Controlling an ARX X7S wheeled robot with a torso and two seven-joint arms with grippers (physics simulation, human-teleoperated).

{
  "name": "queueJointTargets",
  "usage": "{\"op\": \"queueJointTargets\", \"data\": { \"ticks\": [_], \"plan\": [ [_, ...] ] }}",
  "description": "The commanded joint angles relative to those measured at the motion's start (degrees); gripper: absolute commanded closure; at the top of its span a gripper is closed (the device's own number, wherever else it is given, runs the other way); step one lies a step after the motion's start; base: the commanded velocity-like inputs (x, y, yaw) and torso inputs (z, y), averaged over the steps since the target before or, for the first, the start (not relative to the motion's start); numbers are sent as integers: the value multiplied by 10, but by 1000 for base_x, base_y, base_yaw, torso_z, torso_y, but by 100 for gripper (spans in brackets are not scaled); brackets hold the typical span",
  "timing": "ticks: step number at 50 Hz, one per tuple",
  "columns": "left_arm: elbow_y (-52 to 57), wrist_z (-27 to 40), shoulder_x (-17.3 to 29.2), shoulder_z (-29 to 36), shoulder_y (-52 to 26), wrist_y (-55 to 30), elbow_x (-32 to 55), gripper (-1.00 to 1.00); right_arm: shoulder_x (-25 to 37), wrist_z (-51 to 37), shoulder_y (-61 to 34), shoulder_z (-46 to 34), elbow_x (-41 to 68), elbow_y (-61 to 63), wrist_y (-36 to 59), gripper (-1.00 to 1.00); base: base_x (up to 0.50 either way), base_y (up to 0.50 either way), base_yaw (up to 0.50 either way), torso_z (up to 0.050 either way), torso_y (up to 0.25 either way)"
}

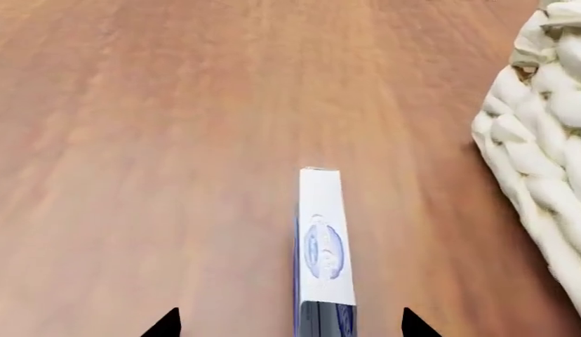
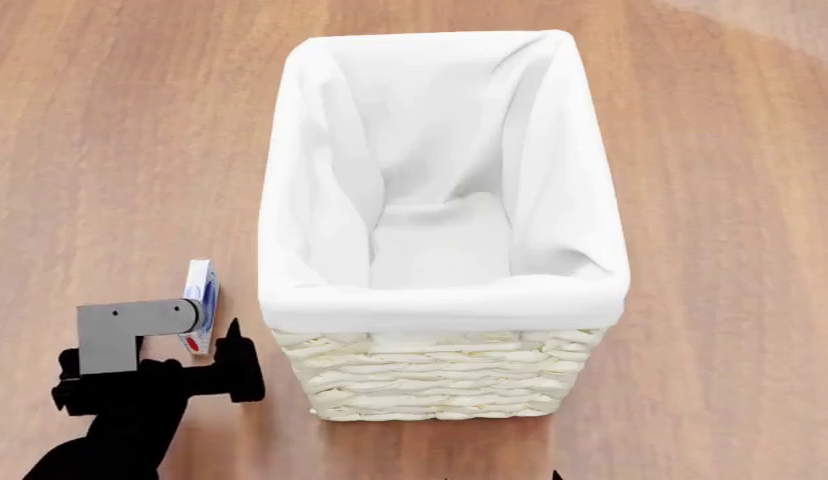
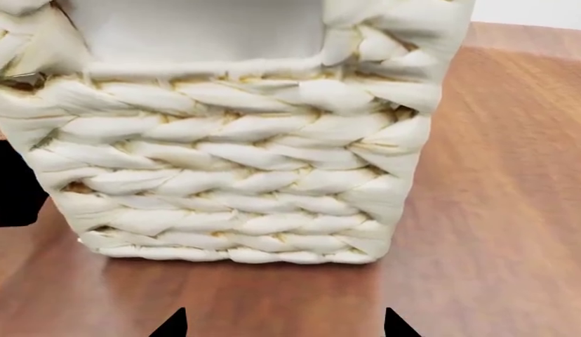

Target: Pick up the cream cheese box, and put it in the basket.

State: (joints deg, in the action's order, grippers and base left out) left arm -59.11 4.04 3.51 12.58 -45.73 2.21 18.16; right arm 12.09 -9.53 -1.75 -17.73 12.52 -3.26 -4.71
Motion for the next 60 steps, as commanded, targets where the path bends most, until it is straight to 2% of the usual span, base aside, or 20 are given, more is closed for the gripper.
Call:
{"op": "queueJointTargets", "data": {
  "ticks": [1, 5, 6, 22, 26, 29, 32, 40, 41, 43, 44, 46, 47, 50, 51, 52, 53, 54, 57, 60],
  "plan": [
    [-157, -33, -21, -16, -75, 56, 6, -100, 5, 0, 1, -3, 5, 9, 4, -100, 0, 0, 0, 0, 0],
    [-157, -35, -21, -29, -78, 54, 8, -100, 6, -1, 1, -3, 6, 11, 4, -100, 0, 0, 0, 0, 0],
    [-157, -40, -21, -32, -76, 57, 9, 100, 7, -1, 1, -2, 8, 11, 3, -100, 0, 0, 0, 0, 0],
    [-138, -50, -22, -38, -62, 56, -12, 100, 7, -3, -1, -9, 9, 2, 0, -100, 1, 0, 0, 0, 0],
    [151, 4, 19, -26, 21, -114, 1, 100, 7, -3, -1, -9, 11, 0, -2, -100, 0, 0, 0, 0, 0],
    [357, 65, 62, -24, 50, -251, 5, 100, 8, -2, -1, -7, 15, -2, -3, -100, 0, 0, 0, 0, 0],
    [486, 98, 95, -29, 61, -346, 16, 100, 9, -3, 1, -7, 17, 3, -2, -100, 0, 0, 0, 0, 0],
    [695, 141, 178, -9, 30, -566, 26, 100, 13, -8, 8, -10, 17, 18, 0, -100, 0, 0, 0, 0, 0],
    [733, 145, 194, 0, 9, -621, 30, 100, 14, -11, 9, -10, 17, 26, 5, -100, 0, 0, 0, 0, 0],
    [750, 145, 205, 14, 0, -636, 25, 100, 15, -11, 9, -11, 17, 27, 5, -100, 0, 0, 0, 0, 0],
    [795, 136, 223, 34, -40, -718, 42, 100, 16, -13, 11, -12, 16, 36, 7, -100, 0, 0, 0, 0, 0],
    [835, 129, 237, 54, -72, -773, 52, 100, 17, -15, 11, -12, 17, 38, 9, -100, 0, 0, 0, 0, 0],
    [854, 117, 242, 65, -109, -826, 68, 100, 17, -17, 10, -13, 15, 39, 11, -100, 0, 0, 0, 0, 0],
    [882, 96, 251, 87, -159, -884, 92, 100, 19, -19, 11, -13, 15, 46, 14, -100, 0, 0, 0, 0, 0],
    [892, 93, 246, 77, -195, -921, 127, 100, 19, -20, 11, -14, 15, 48, 16, -100, 0, 0, 0, 0, 0],
    [891, 104, 248, 77, -197, -921, 141, 100, 19, -20, 10, -14, 15, 48, 16, -100, 0, 0, 0, 0, 0],
    [873, 153, 262, 77, -238, -922, 227, 100, 19, -19, 9, -15, 15, 46, 16, -100, 0, 0, 0, 0, 0],
    [849, 232, 280, 94, -286, -922, 313, 100, 18, -20, 7, -16, 14, 42, 15, -100, 0, 0, 0, 0, 0],
    [803, 343, 292, 118, -363, -920, 555, 100, 18, -19, 6, -18, 14, 38, 14, -100, 0, 0, 0, 0, 0],
    [759, 385, 299, 180, -451, -919, 639, 100, 18, -17, 7, -19, 13, 30, 7, -100, 0, 0, 0, 0, 0]
  ]
}}
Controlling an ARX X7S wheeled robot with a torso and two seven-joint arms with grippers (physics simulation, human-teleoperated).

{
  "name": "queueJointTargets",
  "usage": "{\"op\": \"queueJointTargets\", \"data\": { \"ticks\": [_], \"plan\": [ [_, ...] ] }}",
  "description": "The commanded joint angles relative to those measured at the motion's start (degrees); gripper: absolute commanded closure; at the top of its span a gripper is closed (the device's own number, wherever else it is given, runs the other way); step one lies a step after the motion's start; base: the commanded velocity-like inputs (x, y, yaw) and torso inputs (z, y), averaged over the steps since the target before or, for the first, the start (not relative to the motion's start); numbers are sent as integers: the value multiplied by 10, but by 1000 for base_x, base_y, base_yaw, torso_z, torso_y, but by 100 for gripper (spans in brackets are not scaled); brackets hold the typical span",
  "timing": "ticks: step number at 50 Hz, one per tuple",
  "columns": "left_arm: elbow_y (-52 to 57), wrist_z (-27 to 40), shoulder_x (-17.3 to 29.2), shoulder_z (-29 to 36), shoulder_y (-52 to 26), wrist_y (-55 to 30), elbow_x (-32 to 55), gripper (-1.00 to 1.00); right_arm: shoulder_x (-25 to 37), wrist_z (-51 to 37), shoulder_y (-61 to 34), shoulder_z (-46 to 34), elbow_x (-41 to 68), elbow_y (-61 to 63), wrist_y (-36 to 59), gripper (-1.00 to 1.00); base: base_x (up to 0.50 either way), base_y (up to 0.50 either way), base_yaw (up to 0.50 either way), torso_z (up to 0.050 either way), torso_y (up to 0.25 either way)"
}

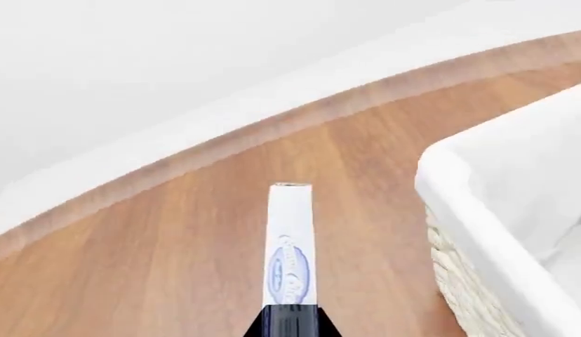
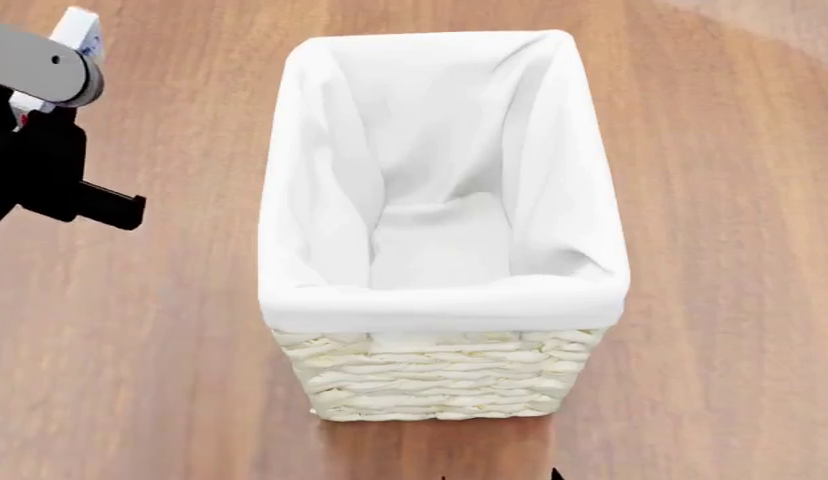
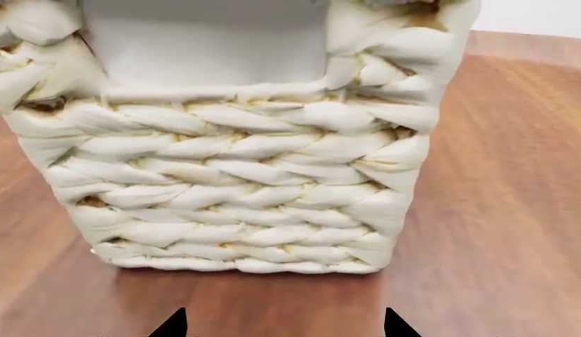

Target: Pick up the cream cheese box, and put it in the basket.

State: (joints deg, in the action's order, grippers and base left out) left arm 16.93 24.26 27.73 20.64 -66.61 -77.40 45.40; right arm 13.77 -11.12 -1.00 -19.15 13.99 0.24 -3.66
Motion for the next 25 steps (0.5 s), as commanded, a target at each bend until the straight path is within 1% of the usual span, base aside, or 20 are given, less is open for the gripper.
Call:
{"op": "queueJointTargets", "data": {
  "ticks": [1, 2, 3, 4, 5, 6, 7, 8, 10, 11, 14, 18, 20, 25],
  "plan": [
    [-17, 205, 57, 128, -282, -124, 405, 100, 1, -1, -1, -5, -1, -9, -5, -100, 0, 0, 0, 0, 0],
    [-25, 221, 57, 136, -297, -121, 427, 100, 1, 1, -1, -5, 2, -10, -6, -100, 0, 0, 0, 0, 0],
    [-38, 233, 56, 162, -332, -123, 458, 100, 0, 1, -1, -6, 0, -13, -8, -100, 0, 0, 0, 0, 0],
    [-48, 245, 55, 170, -344, -119, 476, 100, 1, 1, 0, -7, 0, -13, -10, -100, 0, 0, 0, 0, 0],
    [-52, 240, 53, 185, -361, -120, 490, 100, 1, 2, 1, -8, 0, -13, -11, -100, 0, 0, 0, 0, 0],
    [-52, 243, 53, 200, -373, -120, 495, 100, 1, 2, 0, -8, 0, -15, -11, -100, 0, 0, 0, 0, 0],
    [-66, 253, 44, 218, -393, -120, 519, 100, 0, 3, 0, -10, -1, -18, -13, -100, 0, 0, 0, 0, 0],
    [-56, 240, 42, 228, -403, -119, 513, 100, 0, 2, 0, -12, -3, -19, -14, -100, 0, 0, 0, 0, 0],
    [-67, 240, 35, 257, -426, -119, 522, 100, -1, 5, 0, -14, -1, -20, -14, -100, 0, 0, 0, 0, 0],
    [-74, 229, 24, 286, -445, -122, 533, 100, -2, 6, -1, -16, -3, -25, -17, -100, 0, 0, 0, 0, 0],
    [-69, 202, 12, 310, -463, -115, 550, 100, -2, 8, -2, -16, 2, -27, -19, -100, 0, 0, 0, 0, 0],
    [-67, 167, -13, 313, -472, -99, 571, 100, 1, 10, 3, -16, 4, -26, -26, -100, 0, 0, 0, 0, 0],
    [-55, 146, -33, 319, -468, -98, 566, 100, 2, 12, 4, -16, 6, -26, -29, -100, 0, 0, 0, 0, 0],
    [-64, 126, -82, 348, -468, -93, 560, 100, 2, 15, 4, -19, 8, -33, -35, -100, 0, 0, 0, 0, 0]
  ]
}}
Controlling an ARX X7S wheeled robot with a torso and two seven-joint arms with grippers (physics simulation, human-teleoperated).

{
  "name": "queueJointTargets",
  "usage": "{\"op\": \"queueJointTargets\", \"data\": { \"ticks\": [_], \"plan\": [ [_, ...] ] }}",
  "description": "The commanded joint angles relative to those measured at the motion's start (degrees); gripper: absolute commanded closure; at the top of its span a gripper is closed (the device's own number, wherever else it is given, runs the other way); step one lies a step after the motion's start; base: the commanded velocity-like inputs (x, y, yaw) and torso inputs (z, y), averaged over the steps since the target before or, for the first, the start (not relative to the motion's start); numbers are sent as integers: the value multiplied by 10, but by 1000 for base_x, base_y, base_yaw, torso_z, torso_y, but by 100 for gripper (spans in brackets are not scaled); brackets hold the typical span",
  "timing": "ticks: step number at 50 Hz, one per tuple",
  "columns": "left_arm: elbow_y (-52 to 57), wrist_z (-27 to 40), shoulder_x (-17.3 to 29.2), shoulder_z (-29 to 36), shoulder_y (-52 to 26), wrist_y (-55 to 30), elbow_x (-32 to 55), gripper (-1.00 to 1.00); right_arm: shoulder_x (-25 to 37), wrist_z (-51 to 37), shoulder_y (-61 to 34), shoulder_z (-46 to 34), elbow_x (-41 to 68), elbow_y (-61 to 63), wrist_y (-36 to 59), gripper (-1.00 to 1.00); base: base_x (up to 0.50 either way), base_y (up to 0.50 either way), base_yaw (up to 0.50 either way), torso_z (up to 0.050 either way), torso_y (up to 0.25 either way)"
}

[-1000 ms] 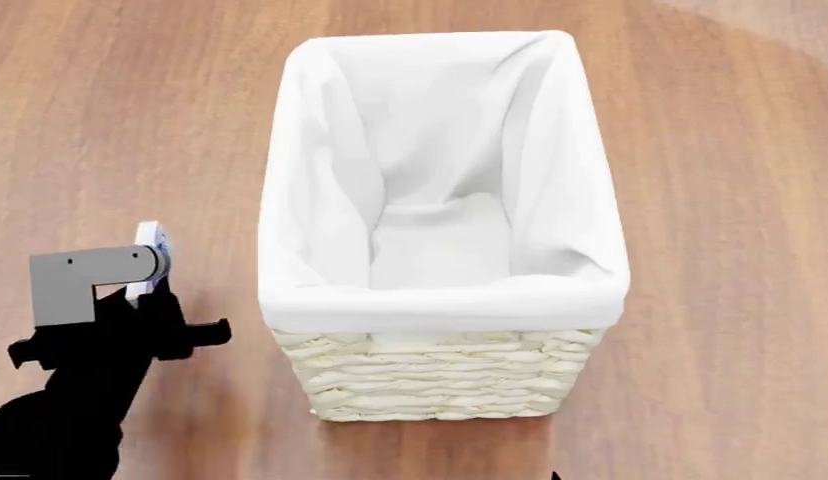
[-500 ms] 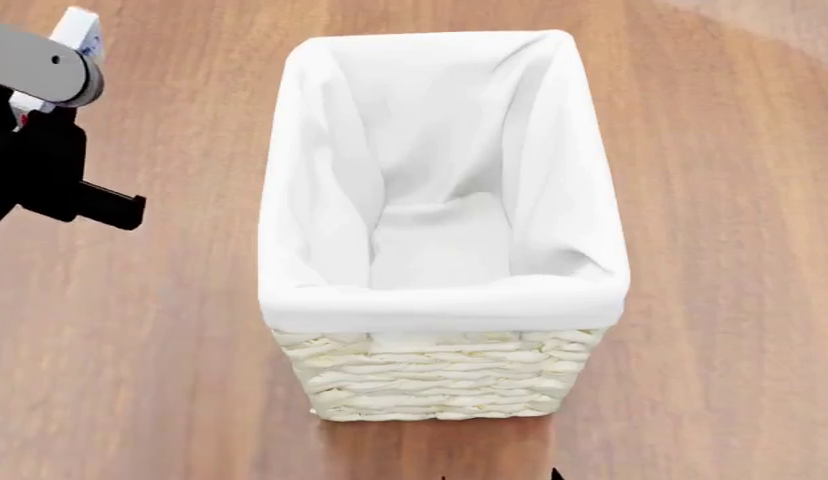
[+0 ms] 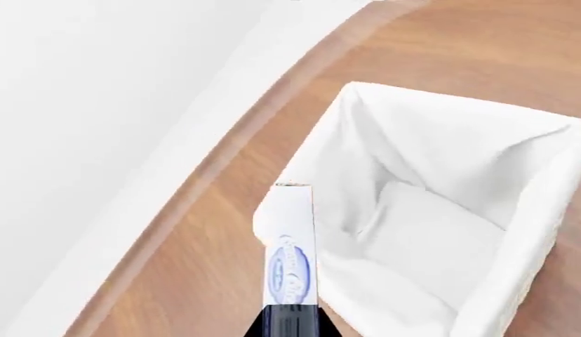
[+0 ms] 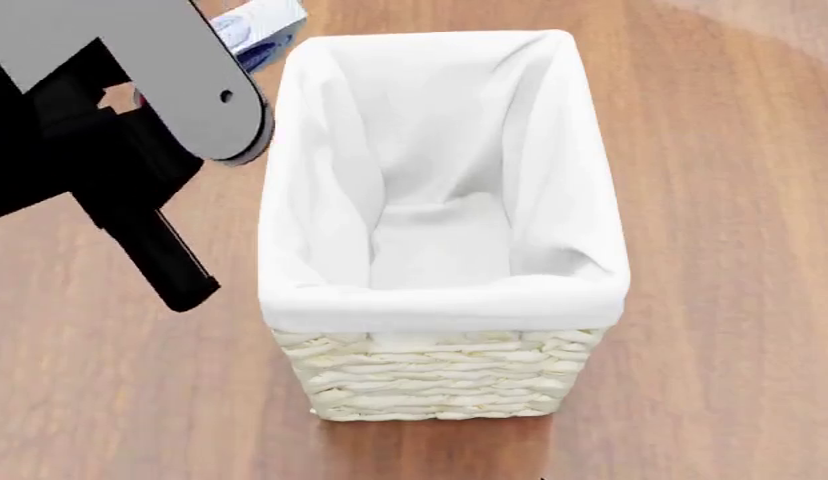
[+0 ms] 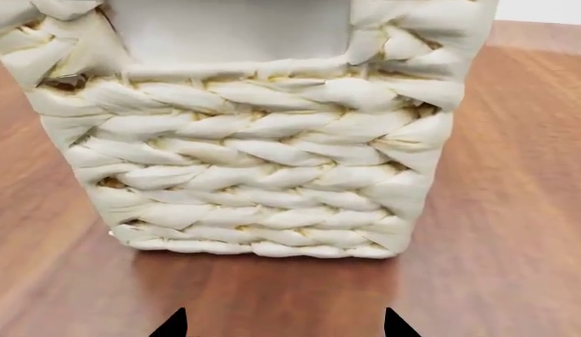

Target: Pick up the cream cheese box, and put it in the basket.

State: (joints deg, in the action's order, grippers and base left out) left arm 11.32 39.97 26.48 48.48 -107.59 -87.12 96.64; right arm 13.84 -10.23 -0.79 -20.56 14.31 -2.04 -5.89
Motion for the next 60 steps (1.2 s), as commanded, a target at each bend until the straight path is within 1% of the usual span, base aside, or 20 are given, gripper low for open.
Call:
{"op": "queueJointTargets", "data": {
  "ticks": [1, 3, 6, 10, 15, 16, 17, 19, 21, 22, 26, 31, 32, 34, 38, 42, 49, 51, 55, 60],
  "plan": [
    [-11, -36, -75, 72, -60, 5, 50, 100, 1, 7, 2, -4, 6, -11, -14, -100, 0, 0, -3, 0, 0],
    [-13, -34, -84, 78, -63, 10, 45, 100, 2, 7, 2, -4, 6, -12, -15, -100, 0, 0, 0, 0, 0],
    [-18, -56, -99, 74, -69, 19, 41, 100, 4, 9, 1, -3, 9, -14, -17, -100, 0, 0, 0, 0, 0],
    [-31, -97, -101, 61, -65, 55, -29, 100, 5, 10, -1, -4, 10, -18, -20, -100, 0, 0, 0, 0, 0],
    [-63, -114, -96, 58, -47, 97, -82, 100, 1, 10, -7, -7, 7, -30, -23, -100, 0, 0, 0, 0, 0],
    [-91, -101, -98, 56, -43, 112, -101, 100, 1, 10, -8, -9, 4, -33, -23, -100, 0, 0, 0, 0, 0],
    [-101, -114, -97, 55, -39, 121, -107, 100, 1, 10, -8, -10, 4, -33, -23, -100, 0, 0, 0, 0, 0],
    [-116, -109, -96, 61, -31, 139, -138, 100, 0, 10, -8, -12, 2, -37, -26, -100, 0, 0, 0, 0, 0],
    [-132, -110, -96, 61, -25, 148, -145, 100, -2, 11, -10, -14, 1, -45, -29, -100, 0, 0, 0, 0, 0],
    [-142, -97, -98, 64, -22, 157, -160, 100, -3, 11, -11, -16, 0, -48, -29, -100, 0, 0, 0, 0, 0],
    [-167, -92, -102, 66, -11, 162, -163, 100, -2, 11, -9, -17, 1, -48, -31, -100, 0, 0, 0, 0, 4],
    [-184, -69, -113, 71, 18, 172, -166, 100, -4, 10, -7, -22, -3, -50, -34, -100, 0, 0, 0, 0, 0],
    [-183, -80, -116, 83, 30, 181, -179, 100, -4, 10, -6, -24, -4, -49, -35, -100, 0, 0, 0, 0, 0],
    [-203, -84, -122, 84, 43, 186, -177, 100, -4, 9, -7, -24, -5, -50, -35, -100, 0, 0, 0, 0, 0],
    [-231, -125, -135, 110, 65, 202, -199, 100, -4, 8, -6, -27, -7, -51, -39, -100, 0, 0, 0, 0, 0],
    [-269, -183, -153, 133, 75, 212, -213, 100, -5, 10, -9, -29, -6, -59, -41, -100, 0, 0, 0, 0, 0],
    [-315, -227, -180, 162, 84, 239, -249, 100, -4, 12, -8, -32, -5, -65, -46, -100, 0, 0, 0, 0, 1],
    [-344, -242, -192, 172, 87, 253, -265, 100, -5, 14, -9, -33, -5, -69, -50, -100, 0, 0, 0, 0, 0],
    [-359, -249, -199, 179, 93, 270, -279, 100, -4, 15, -10, -34, -3, -70, -50, -100, 0, 0, 0, 0, 0],
    [-357, -243, -199, 164, 95, 298, -283, 100, -1, 14, -10, -37, -5, -65, -49, -100, 0, 0, 0, 0, 2]
  ]
}}
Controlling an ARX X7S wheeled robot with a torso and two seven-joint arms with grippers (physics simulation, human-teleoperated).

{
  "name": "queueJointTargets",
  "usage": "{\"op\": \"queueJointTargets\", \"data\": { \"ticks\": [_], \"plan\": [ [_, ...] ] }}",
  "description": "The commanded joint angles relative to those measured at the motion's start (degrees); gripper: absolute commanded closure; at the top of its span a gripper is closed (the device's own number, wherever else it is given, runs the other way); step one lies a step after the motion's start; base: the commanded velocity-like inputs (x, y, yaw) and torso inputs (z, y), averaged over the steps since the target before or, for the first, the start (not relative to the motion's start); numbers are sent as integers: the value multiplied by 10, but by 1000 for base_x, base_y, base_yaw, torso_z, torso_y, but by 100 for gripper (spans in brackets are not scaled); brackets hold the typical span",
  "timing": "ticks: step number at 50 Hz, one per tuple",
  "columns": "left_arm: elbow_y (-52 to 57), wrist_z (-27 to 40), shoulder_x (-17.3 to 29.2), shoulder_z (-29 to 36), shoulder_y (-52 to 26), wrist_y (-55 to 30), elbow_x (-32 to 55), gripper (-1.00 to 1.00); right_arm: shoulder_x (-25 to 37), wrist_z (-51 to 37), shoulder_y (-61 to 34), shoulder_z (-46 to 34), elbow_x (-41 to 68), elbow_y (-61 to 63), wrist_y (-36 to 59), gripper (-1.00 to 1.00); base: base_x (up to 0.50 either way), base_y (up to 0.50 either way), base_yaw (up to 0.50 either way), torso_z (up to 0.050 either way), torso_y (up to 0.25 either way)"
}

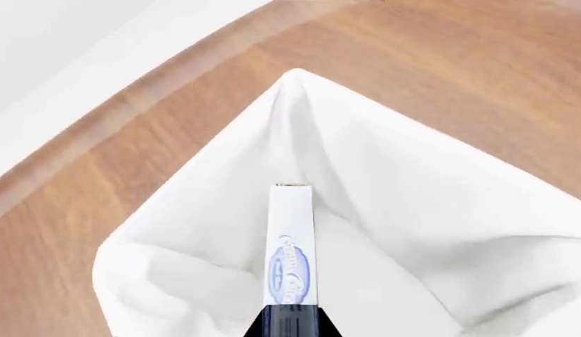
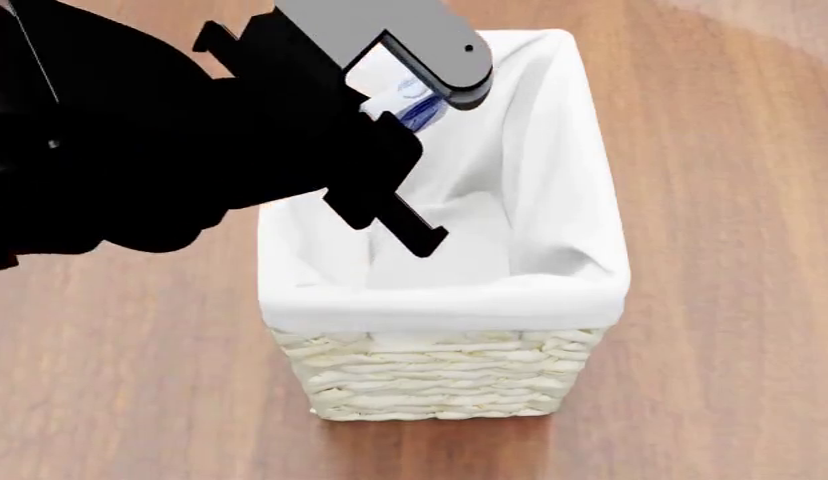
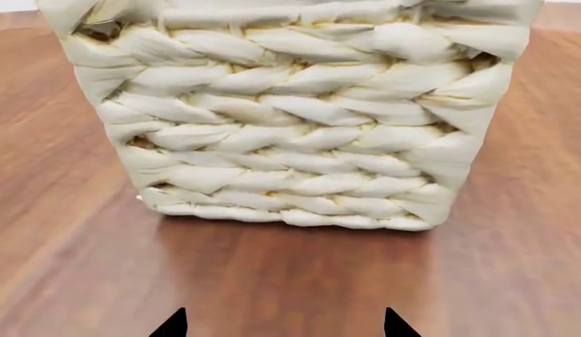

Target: Pick up the cream cheese box, and put it in the basket.

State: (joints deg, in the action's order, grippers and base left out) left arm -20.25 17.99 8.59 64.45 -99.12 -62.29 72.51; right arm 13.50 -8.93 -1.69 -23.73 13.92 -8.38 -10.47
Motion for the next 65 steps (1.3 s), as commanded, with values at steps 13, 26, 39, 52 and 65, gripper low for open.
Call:
{"op": "queueJointTargets", "data": {
  "ticks": [13, 26, 39, 52, 65],
  "plan": [
    [-69, -44, -35, 8, 11, 73, -52, 100, 3, 3, 1, -18, -6, -2, -5, -100, 0, 0, 0, 0, 1],
    [-183, -103, -85, 89, 34, 81, -89, 100, 4, 4, 1, -19, 3, -6, -9, -100, 0, 0, 0, 0, 0],
    [-206, -86, -81, 170, 18, 141, -11, -100, 7, 3, 2, -20, 5, -6, -12, -100, 0, 0, 0, 0, 1],
    [-38, 12, 7, 104, -29, 112, 57, -100, 10, -4, 0, -25, 1, 2, -4, -100, 0, 0, 0, 0, 0],
    [447, 307, 279, -75, -134, 72, 313, -100, 22, -16, 5, -17, 11, 39, 9, -100, 0, 0, 0, 0, 0]
  ]
}}
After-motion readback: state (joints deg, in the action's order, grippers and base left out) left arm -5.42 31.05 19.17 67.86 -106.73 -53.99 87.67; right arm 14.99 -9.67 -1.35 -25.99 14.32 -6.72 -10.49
